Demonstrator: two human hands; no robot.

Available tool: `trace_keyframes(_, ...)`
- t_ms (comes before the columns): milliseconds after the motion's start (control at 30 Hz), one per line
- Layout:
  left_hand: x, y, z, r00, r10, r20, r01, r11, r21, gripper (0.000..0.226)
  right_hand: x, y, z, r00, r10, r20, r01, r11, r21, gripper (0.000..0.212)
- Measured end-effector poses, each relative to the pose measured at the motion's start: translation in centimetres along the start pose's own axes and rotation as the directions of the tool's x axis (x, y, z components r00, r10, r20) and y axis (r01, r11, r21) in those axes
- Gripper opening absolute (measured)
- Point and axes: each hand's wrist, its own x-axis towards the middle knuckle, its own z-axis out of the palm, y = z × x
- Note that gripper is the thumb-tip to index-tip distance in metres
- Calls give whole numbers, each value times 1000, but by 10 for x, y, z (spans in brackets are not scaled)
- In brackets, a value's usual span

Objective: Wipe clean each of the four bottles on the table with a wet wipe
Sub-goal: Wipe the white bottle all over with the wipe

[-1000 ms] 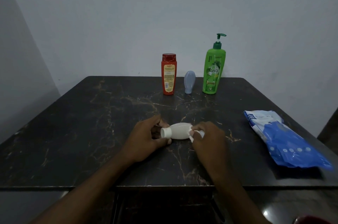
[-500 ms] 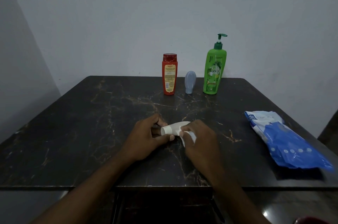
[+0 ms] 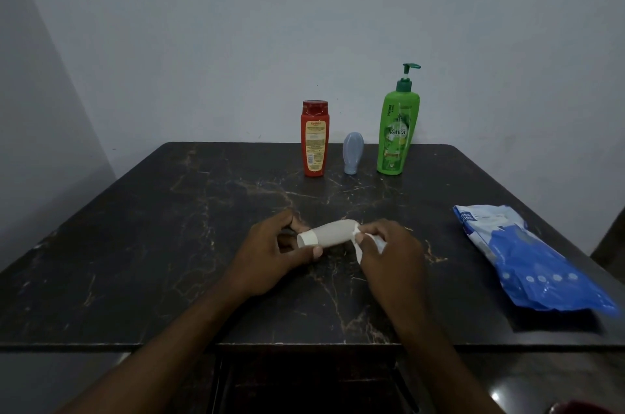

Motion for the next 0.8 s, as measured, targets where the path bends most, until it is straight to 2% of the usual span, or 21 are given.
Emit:
trace_keyframes(100, 2, -2, 1, 1000, -14, -16, 13, 999, -32, 31, -1, -3, 2, 998, -58, 16, 58, 998, 5, 9)
trace_keyframes(200, 2, -4, 1, 1000, -25, 1, 25, 998, -49, 33, -1, -5, 2, 990, -134, 47, 137, 988, -69, 14)
trace_keyframes(333, 3, -3, 1, 999, -39, 18, 40, 998, -54, 32, -1, -11, 3, 991, -123, 54, 128, 987, -99, 18)
trace_keyframes(500, 2, -4, 2, 1000, -18, 16, 19, 999, -46, 31, -15, -23, 16, 953, -256, 159, 275, 955, -108, 14)
trace_keyframes(567, 3, -5, 2, 1000, -21, 8, 22, 999, -33, 31, -10, -20, 13, 962, -224, 157, 243, 963, -113, 12)
trace_keyframes(700, 3, -6, 1, 999, -36, 26, 37, 999, -29, 32, 9, -7, -7, 998, -24, 50, 24, 1000, -3, 8)
trace_keyframes(800, 3, -7, 1, 999, -40, 22, 41, 998, -43, 32, 13, -7, -11, 1000, 28, 12, -28, 999, 35, 7)
